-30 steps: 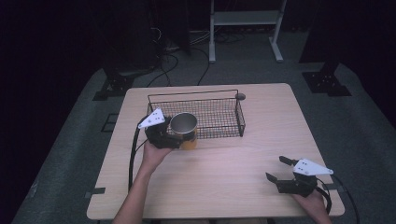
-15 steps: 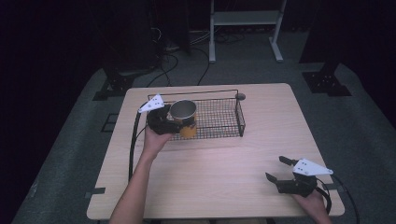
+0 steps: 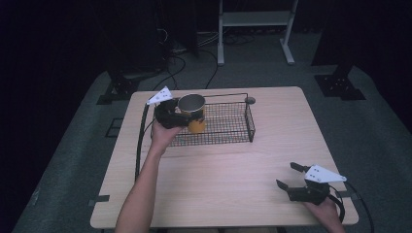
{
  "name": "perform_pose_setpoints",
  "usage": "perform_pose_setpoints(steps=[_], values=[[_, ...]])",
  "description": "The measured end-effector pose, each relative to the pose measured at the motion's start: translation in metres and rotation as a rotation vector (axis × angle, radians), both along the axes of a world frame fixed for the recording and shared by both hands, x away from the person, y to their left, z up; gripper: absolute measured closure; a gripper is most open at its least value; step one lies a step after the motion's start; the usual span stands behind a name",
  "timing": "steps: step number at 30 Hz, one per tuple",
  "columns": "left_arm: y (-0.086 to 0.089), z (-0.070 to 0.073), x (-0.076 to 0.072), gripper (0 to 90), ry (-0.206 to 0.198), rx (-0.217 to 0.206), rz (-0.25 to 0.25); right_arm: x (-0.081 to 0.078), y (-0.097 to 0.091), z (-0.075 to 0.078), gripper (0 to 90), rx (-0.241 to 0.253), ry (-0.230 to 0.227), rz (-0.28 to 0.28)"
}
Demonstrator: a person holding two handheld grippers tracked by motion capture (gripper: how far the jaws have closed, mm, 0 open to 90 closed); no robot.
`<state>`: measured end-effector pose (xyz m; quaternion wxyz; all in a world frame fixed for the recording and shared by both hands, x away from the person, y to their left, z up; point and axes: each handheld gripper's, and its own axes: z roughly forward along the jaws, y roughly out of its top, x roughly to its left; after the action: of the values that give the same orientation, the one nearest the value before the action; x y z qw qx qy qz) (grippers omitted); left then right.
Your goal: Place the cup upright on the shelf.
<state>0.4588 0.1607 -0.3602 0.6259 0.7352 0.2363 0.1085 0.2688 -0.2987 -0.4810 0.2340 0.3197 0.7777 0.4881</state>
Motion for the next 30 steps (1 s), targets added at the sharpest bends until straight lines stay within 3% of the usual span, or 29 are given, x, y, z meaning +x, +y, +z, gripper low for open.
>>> perform_pose_setpoints(steps=[11,23,27,30], values=[[-0.004,0.0,0.015,12.2,0.013,-0.005,0.022,0.0,0.0,0.0,15.3,0.0,-0.002,0.005],[-0.012,0.004,0.033,11.9,0.029,0.032,0.035,0.0,0.0,0.0,15.4,0.002,-0.003,0.008],[-0.016,0.003,0.036,11.4,0.009,0.037,0.053,0.0,0.0,0.0,15.4,0.002,-0.004,0.01],[-0.018,-0.001,0.039,10.4,0.006,0.063,0.071,0.0,0.0,0.0,15.3,0.003,-0.003,0.011]])
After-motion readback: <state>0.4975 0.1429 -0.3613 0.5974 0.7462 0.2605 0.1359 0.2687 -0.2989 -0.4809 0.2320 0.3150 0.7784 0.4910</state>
